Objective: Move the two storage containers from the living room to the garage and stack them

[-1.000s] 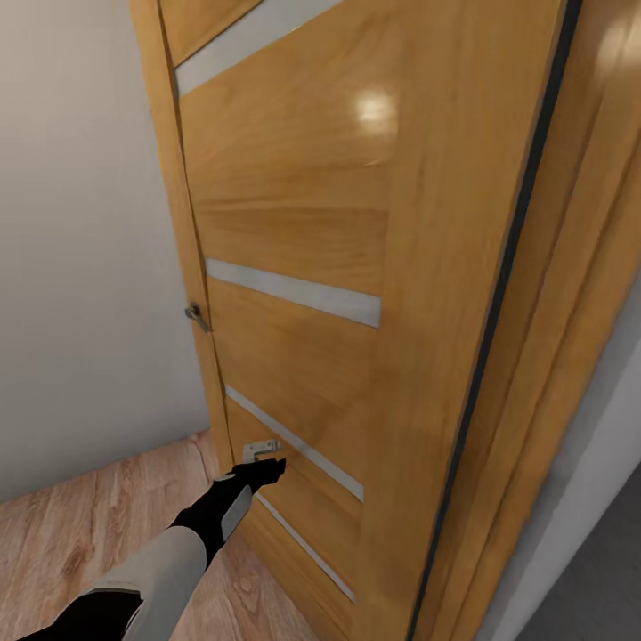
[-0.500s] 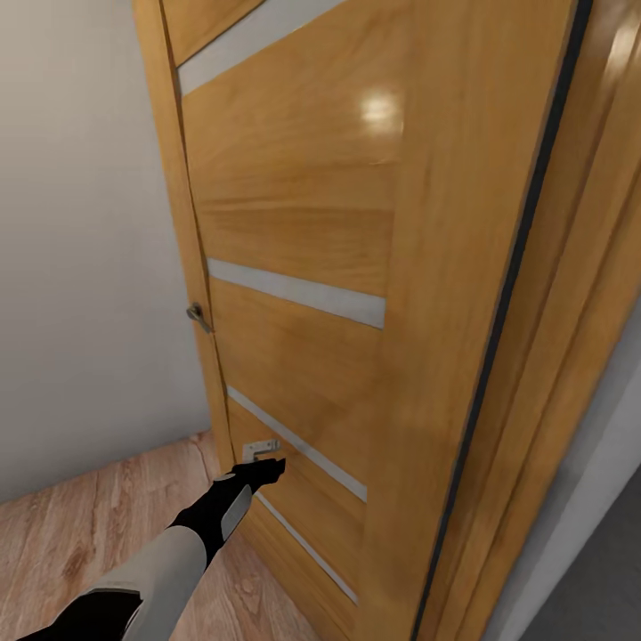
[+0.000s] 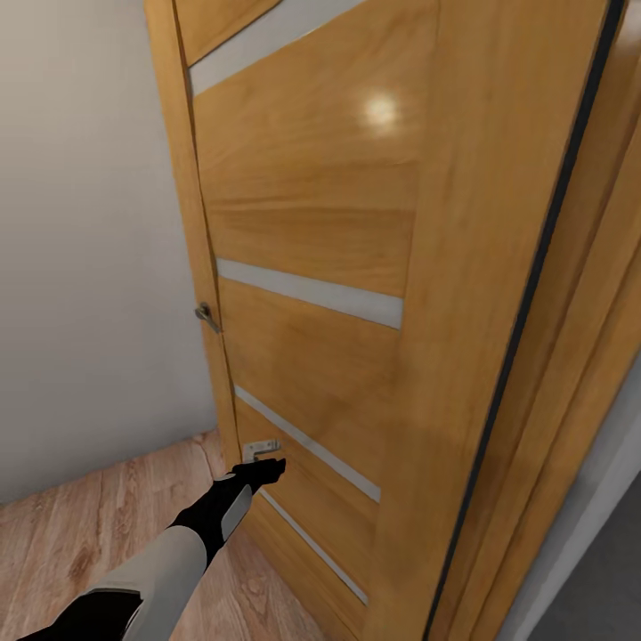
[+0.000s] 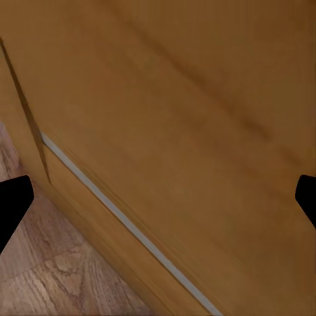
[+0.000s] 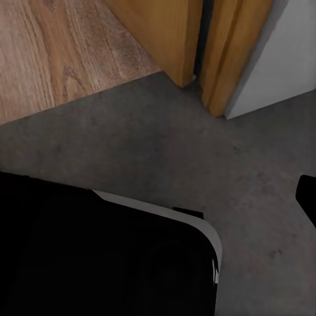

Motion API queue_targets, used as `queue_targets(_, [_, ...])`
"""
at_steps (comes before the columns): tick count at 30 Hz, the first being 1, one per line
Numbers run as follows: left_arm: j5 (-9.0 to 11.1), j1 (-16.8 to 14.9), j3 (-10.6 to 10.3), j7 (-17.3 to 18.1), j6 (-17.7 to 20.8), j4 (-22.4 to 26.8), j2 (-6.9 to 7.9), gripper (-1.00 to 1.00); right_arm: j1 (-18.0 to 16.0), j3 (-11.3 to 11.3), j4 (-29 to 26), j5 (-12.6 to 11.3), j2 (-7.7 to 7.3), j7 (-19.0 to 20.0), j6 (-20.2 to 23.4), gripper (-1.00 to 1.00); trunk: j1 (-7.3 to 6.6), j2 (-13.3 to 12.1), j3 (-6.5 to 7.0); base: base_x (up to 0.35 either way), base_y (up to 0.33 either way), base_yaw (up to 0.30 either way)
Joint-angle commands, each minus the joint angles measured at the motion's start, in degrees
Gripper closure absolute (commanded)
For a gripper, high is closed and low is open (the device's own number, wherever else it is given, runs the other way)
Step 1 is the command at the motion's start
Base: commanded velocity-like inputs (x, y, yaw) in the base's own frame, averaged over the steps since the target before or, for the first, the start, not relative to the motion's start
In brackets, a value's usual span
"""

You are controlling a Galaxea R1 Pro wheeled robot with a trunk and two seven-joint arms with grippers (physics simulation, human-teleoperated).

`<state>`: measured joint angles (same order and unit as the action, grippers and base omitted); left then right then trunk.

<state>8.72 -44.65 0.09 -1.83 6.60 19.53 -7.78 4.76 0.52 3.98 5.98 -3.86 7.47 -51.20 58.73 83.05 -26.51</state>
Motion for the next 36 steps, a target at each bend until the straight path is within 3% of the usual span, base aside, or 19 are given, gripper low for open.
queue_targets(1, [0.51, 0.00, 0.00, -0.19, 0.35, 0.14, -0.03, -1.00, -0.03, 0.00, 0.06, 0.26, -0.01, -0.09, -0.21, -1.00, 0.00, 0.03, -0.05, 0.000, 0.001, 0.000])
queue_targets(23, [0.51, 0.00, 0.00, -0.19, 0.35, 0.13, -0.04, -1.00, -0.02, 0.00, 0.06, 0.26, -0.02, -0.09, -0.19, -1.00, 0.00, 0.03, -0.05, 0.001, 0.000, 0.000])
queue_targets(36, [0.35, 0.00, 0.03, -0.19, 0.35, 0.14, -0.04, -1.00, -0.01, 0.00, 0.06, 0.26, -0.01, -0.06, -0.21, -1.00, 0.00, 0.03, -0.05, 0.167, 0.000, 0.000])
